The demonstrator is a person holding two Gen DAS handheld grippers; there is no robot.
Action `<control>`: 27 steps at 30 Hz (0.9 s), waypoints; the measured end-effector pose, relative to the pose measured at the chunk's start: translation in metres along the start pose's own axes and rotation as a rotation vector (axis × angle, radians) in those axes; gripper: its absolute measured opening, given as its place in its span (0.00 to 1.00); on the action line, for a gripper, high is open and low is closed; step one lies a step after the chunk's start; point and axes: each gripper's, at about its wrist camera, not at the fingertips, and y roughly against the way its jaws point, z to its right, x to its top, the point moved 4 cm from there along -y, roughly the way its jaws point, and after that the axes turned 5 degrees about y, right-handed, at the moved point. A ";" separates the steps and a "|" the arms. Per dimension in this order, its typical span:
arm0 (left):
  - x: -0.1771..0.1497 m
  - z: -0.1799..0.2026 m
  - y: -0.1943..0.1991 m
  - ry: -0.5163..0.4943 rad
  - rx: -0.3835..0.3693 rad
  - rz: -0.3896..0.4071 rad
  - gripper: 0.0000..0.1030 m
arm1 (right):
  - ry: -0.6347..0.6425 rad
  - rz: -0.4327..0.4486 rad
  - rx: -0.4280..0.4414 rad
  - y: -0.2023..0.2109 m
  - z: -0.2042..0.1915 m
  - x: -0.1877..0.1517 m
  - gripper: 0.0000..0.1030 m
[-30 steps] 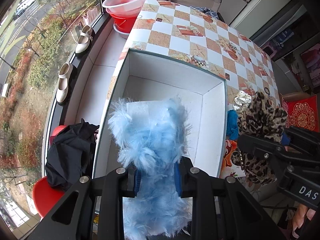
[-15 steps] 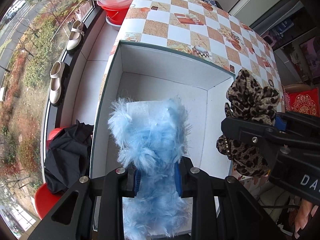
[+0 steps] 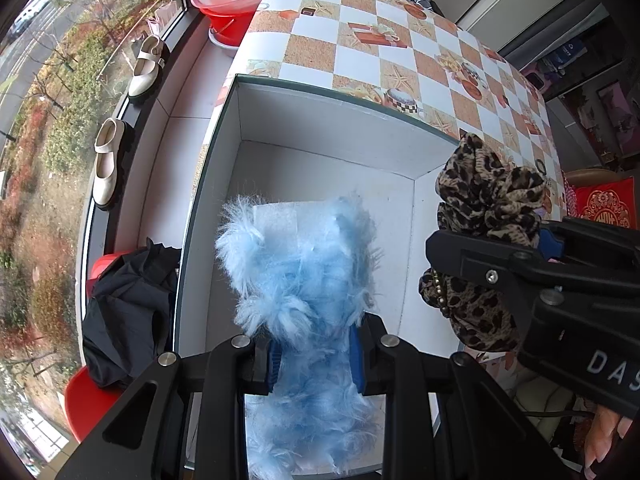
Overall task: Organize soft objects
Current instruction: 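Open both grippers to drop the boa and scrunchie into the box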
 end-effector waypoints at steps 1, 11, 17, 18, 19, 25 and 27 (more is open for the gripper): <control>0.001 0.000 0.000 -0.001 -0.003 0.003 0.29 | 0.002 -0.001 0.000 -0.001 -0.001 0.000 0.33; 0.002 0.004 0.005 -0.006 -0.094 0.038 0.83 | 0.021 0.030 0.033 0.001 -0.007 0.002 0.99; 0.007 0.010 -0.018 0.057 -0.209 -0.009 1.00 | -0.043 0.086 0.020 0.023 0.009 -0.002 0.99; 0.008 0.013 -0.019 0.055 -0.230 -0.008 1.00 | -0.066 0.089 0.039 0.028 0.013 -0.004 0.99; 0.009 0.017 -0.019 0.050 -0.248 -0.009 1.00 | -0.090 0.089 0.057 0.033 0.017 -0.006 0.99; 0.011 0.053 -0.015 -0.001 -0.348 -0.035 1.00 | -0.188 0.121 0.094 0.079 0.044 -0.025 0.99; 0.009 0.067 -0.012 -0.024 -0.369 -0.038 1.00 | -0.241 0.138 0.122 0.095 0.058 -0.035 0.99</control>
